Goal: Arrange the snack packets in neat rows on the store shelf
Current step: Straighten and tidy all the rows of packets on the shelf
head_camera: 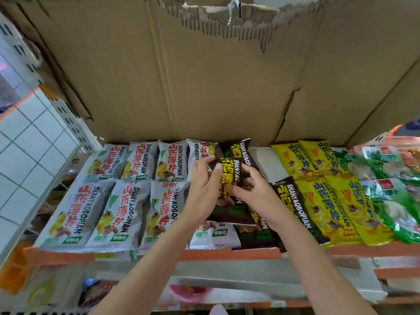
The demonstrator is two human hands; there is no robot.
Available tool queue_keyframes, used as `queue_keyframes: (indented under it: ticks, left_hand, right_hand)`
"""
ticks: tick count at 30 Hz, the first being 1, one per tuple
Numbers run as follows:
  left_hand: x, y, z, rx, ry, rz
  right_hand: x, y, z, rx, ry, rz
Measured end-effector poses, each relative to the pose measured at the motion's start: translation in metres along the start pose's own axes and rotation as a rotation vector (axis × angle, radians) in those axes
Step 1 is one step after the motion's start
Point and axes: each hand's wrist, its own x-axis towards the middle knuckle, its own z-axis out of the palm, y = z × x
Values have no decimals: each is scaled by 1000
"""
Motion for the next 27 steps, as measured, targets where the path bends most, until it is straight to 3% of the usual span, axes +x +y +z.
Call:
queue_keyframes:
  ticks: [2,4,6,8,17,22,25,27]
  left_hand:
    - [0,-4,6,65,-75,118]
    - [1,-21,11,305,-170,210]
    - [0,-40,14,690,-259,187]
    - [-3,-48,15,883,-320,93]
    - [3,-54,3,944,-333,128]
    - [6,-45,14,851,-159,194]
    - [30,-31,40,786,-104,261]
    - [53,-28,59,787,-148,167]
  right_hand:
    - [6,6,-16,94,94,-6]
    - [12,11,-34,154,171,-23]
    - [18,14,-50,138,217,-42]
    - [25,16,-61,83,255,-79]
    - [67,11,-100,-312,505,-97]
    - [93,36,-102,-714,178,-13]
    - [93,42,-97,-809,175,34]
    - [88,40,-92,-868,143,-30]
